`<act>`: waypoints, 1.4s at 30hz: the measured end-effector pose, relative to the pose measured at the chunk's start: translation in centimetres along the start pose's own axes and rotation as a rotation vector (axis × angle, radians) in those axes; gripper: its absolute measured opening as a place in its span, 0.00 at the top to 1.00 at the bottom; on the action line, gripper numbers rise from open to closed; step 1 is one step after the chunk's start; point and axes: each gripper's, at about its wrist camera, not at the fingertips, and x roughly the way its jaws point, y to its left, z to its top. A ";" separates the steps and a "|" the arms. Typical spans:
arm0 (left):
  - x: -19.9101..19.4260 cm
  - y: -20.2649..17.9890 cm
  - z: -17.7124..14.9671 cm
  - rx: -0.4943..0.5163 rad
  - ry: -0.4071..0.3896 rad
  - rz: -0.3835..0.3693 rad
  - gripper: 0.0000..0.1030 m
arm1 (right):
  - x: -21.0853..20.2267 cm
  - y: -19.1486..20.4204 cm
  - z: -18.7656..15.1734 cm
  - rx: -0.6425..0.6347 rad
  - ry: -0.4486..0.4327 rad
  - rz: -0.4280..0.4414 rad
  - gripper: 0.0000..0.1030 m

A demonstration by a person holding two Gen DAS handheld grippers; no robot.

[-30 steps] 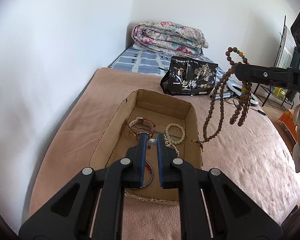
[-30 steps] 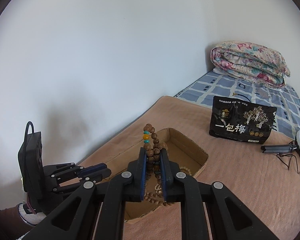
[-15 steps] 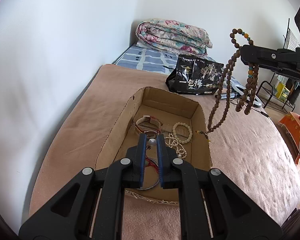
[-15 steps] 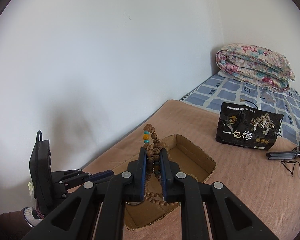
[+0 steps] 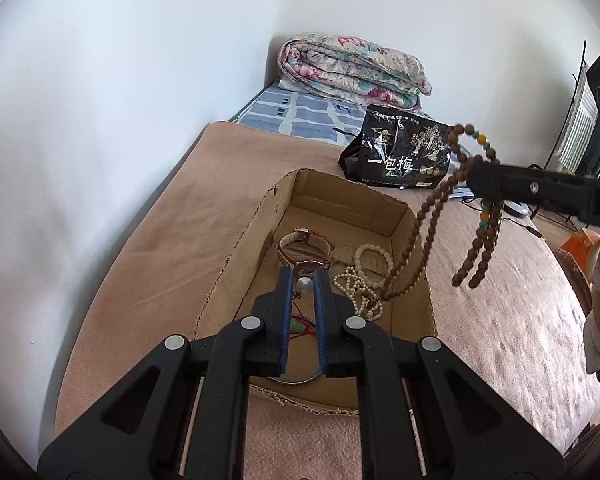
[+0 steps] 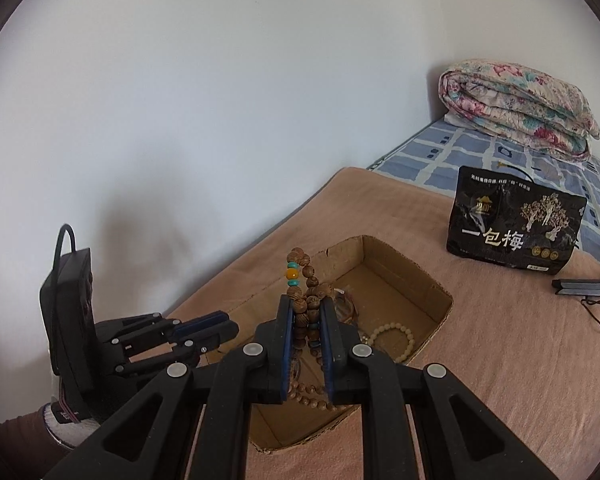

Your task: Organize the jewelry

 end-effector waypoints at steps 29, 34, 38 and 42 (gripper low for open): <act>-1.9 -2.2 0.2 0.031 -0.023 0.048 0.58 | -1.1 -3.0 -2.1 0.077 0.004 -0.131 0.25; -3.6 -3.5 0.3 0.049 -0.050 0.055 0.58 | -2.9 -3.2 -2.6 0.084 -0.020 -0.156 0.21; -4.9 -4.7 0.3 0.070 -0.065 0.065 0.58 | -4.6 -3.3 -3.1 0.079 -0.039 -0.181 0.16; -6.1 -5.9 0.3 0.078 -0.080 0.061 0.58 | -6.3 -3.4 -3.9 0.073 -0.058 -0.211 0.15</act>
